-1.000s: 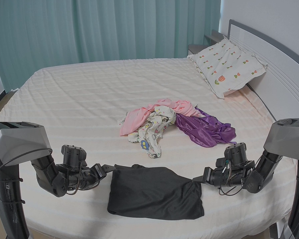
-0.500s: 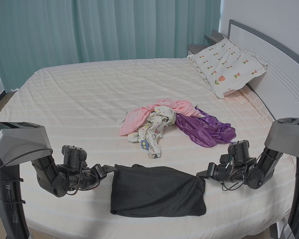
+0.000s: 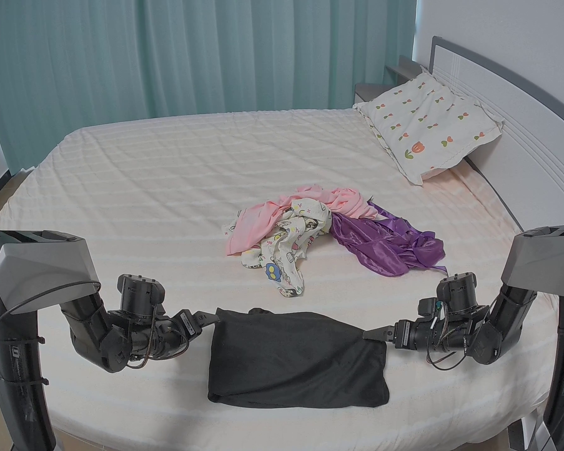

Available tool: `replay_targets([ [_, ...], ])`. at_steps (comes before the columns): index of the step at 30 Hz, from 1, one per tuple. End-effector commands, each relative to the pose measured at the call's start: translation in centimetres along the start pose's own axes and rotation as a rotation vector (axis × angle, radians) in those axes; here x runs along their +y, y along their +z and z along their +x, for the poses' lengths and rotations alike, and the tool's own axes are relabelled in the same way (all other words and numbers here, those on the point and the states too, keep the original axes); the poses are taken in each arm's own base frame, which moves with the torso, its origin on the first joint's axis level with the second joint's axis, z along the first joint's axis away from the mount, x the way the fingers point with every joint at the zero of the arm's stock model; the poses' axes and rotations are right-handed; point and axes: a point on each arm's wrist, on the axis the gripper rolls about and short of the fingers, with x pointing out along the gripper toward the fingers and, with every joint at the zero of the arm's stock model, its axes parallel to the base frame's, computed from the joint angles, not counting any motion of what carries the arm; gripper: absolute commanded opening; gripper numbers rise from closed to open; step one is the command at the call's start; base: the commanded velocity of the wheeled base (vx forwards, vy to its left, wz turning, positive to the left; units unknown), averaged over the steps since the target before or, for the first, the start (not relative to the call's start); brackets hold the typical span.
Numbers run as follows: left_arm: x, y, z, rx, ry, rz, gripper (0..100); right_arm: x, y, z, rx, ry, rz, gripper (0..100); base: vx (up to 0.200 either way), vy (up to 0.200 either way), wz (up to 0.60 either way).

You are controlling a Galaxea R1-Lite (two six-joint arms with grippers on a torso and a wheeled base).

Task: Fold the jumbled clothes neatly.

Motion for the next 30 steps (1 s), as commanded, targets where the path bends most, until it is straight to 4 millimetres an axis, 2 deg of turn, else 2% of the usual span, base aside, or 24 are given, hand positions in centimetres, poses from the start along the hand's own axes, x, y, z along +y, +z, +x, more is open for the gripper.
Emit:
replay_targets([
  [1, 0.0, -0.1, 0.1, 0.001, 0.004, 0.001, 100, -0.1, -1.1, -0.3, 0.019, 0.003, -0.015, 100, -0.2, 0.0, 0.0],
  [12, 0.0, 0.0, 0.1, -0.003, 0.001, 0.001, 100, -0.1, -1.9, -0.6, 0.04, 0.056, -0.052, 100, -0.2, 0.0, 0.0],
  [19, 0.0, 0.0, 0.2, -0.004, 0.004, 0.002, 100, -0.2, -3.1, 0.4, 0.036, 0.087, -0.09, 100, 0.0, 0.0, 0.0],
  [24, 0.0, 0.0, 0.3, -0.006, 0.006, 0.002, 100, 0.0, -3.0, 0.8, 0.006, 0.113, -0.102, 100, 0.0, 0.0, 0.0],
  [25, 0.0, 0.0, 0.3, -0.006, 0.006, 0.002, 100, 0.2, -3.2, 1.1, 0.005, 0.119, -0.107, 0, 0.0, 0.0, 0.0],
  [30, 0.0, 0.0, 0.3, -0.006, 0.006, 0.002, 100, 0.1, -3.6, 0.8, 0.02, 0.104, -0.096, 0, 0.0, 0.0, 0.0],
])
